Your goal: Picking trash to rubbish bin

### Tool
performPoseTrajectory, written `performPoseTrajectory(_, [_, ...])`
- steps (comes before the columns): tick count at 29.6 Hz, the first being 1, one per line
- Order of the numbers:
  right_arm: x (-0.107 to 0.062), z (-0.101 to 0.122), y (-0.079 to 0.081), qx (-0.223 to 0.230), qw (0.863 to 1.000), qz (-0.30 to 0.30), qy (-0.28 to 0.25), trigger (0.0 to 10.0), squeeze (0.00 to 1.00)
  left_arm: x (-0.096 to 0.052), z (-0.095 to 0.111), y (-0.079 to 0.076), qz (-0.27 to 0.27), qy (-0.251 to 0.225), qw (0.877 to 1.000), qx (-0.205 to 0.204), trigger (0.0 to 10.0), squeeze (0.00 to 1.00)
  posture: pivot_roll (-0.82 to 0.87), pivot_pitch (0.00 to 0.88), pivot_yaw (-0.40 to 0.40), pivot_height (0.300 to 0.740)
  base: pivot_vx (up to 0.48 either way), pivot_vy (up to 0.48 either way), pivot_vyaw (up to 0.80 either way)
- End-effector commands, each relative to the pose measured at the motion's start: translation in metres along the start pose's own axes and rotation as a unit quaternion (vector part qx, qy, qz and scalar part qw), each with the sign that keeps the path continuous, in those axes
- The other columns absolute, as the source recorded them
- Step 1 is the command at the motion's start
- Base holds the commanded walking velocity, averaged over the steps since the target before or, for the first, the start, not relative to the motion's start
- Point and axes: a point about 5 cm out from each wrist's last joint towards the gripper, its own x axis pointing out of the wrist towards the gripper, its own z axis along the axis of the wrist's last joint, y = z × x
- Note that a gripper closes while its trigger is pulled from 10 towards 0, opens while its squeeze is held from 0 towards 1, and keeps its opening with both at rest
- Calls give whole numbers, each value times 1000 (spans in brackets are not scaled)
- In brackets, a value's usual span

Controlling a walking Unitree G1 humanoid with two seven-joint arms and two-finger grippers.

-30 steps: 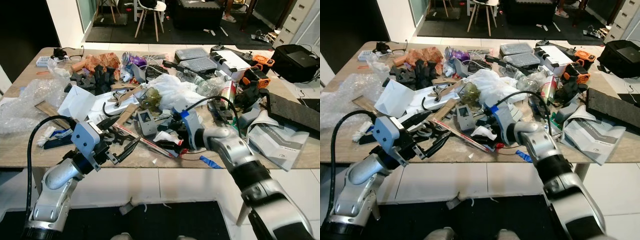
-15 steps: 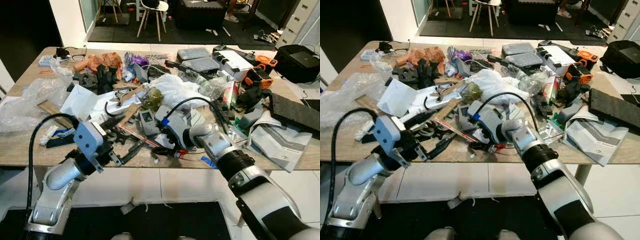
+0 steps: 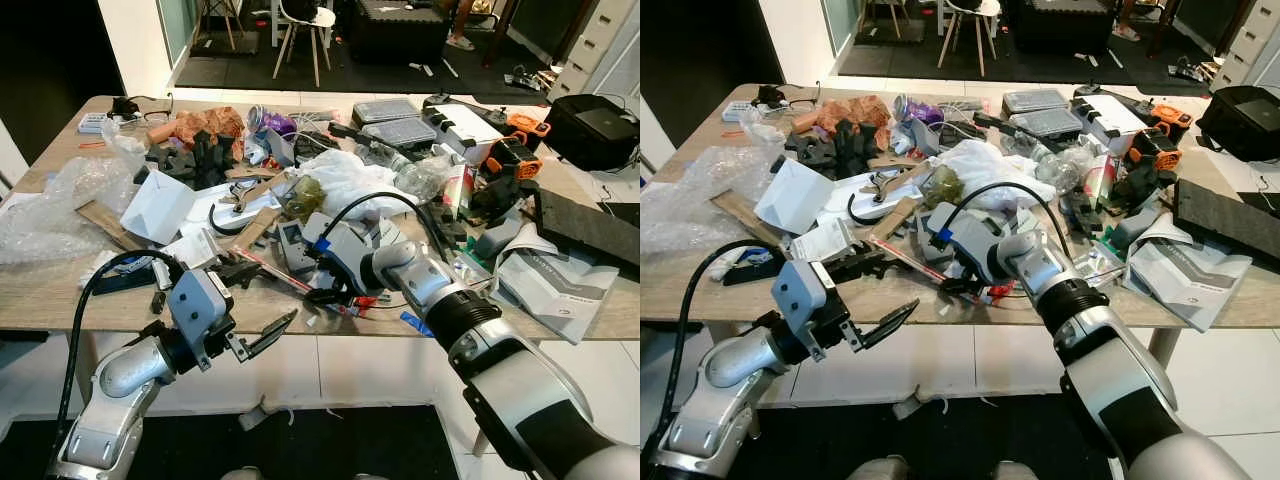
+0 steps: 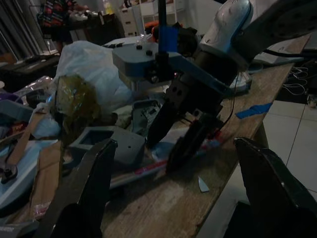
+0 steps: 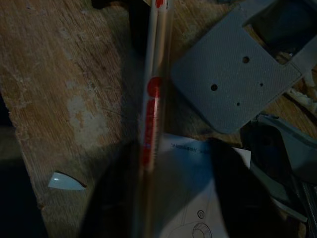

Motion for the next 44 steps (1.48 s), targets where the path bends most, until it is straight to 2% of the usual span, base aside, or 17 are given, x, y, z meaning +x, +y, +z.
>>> performPoseTrajectory(1, [1,-11,0,9,1000,-6,25,0,0,-3,-9,-4,-12,21,1000,0,10000,0,71,0,-57,740,0,0,0])
performPoseTrajectory(8, [0,-11,-3,19,1000,-17,13,0,0,-2,-10,-5,-15,23,1000,2,10000,0,73,0,-58,740,0,0,0])
performPoseTrajectory(13, [-8,-5,-13,44,998,-38,-28,0,0,-2,-10,-5,-17,23,1000,3,10000,0,73,0,-57,740,0,0,0])
performPoseTrajectory(14, [-10,-2,-14,48,997,-39,-51,0,0,-1,-11,-5,-17,22,1000,3,10000,0,73,0,-57,740,0,0,0])
performPoseTrajectory(16, [-11,-1,-15,47,996,-39,-60,0,0,-1,-11,-5,-17,22,1000,3,10000,0,73,0,-57,740,0,0,0])
performPoseTrajectory(19, [-18,6,-18,71,990,-30,-116,0,0,0,-10,-4,-13,16,1000,-1,10000,0,71,0,-57,740,0,0,0])
performPoseTrajectory(23, [-29,19,-21,105,973,-2,-205,0,0,0,-8,-1,4,2,1000,-16,10000,0,70,0,-52,740,0,0,0])
performPoseTrajectory(24, [-29,19,-21,105,973,-2,-205,0,0,0,-8,-1,4,2,1000,-16,10000,0,70,0,-52,740,0,0,0])
performPoseTrajectory(25, [-38,25,-22,116,960,22,-255,10000,0,1,-3,6,24,-16,999,-32,10000,0,66,0,-50,740,0,0,0])
performPoseTrajectory(26, [-38,25,-22,116,960,22,-255,10000,0,1,-3,6,24,-16,999,-32,10000,0,66,0,-50,740,0,0,0])
performPoseTrajectory(29, [-55,25,-19,128,938,51,-319,10000,0,5,8,18,60,-50,995,-61,10000,0,60,0,-51,740,0,0,0])
performPoseTrajectory(32, [-64,20,-14,129,927,57,-347,10000,0,9,9,23,73,-64,992,-79,10000,0,42,0,-39,740,0,0,0])
performPoseTrajectory(36, [-72,12,-4,131,921,70,-361,10000,0,10,7,23,75,-64,991,-90,10000,0,31,0,-42,740,0,0,0])
performPoseTrajectory(37, [-76,8,4,132,918,71,-368,10000,0,9,4,22,72,-55,992,-91,10000,0,19,0,-45,740,0,0,0])
performPoseTrajectory(39, [-78,6,6,133,916,69,-371,10000,0,8,2,22,70,-49,992,-92,10000,0,16,0,-45,740,0,0,0])
performPoseTrajectory(44, [-87,3,11,152,908,26,-390,10000,0,2,-4,19,53,-31,993,-101,10000,0,7,0,-42,740,0,0,0])
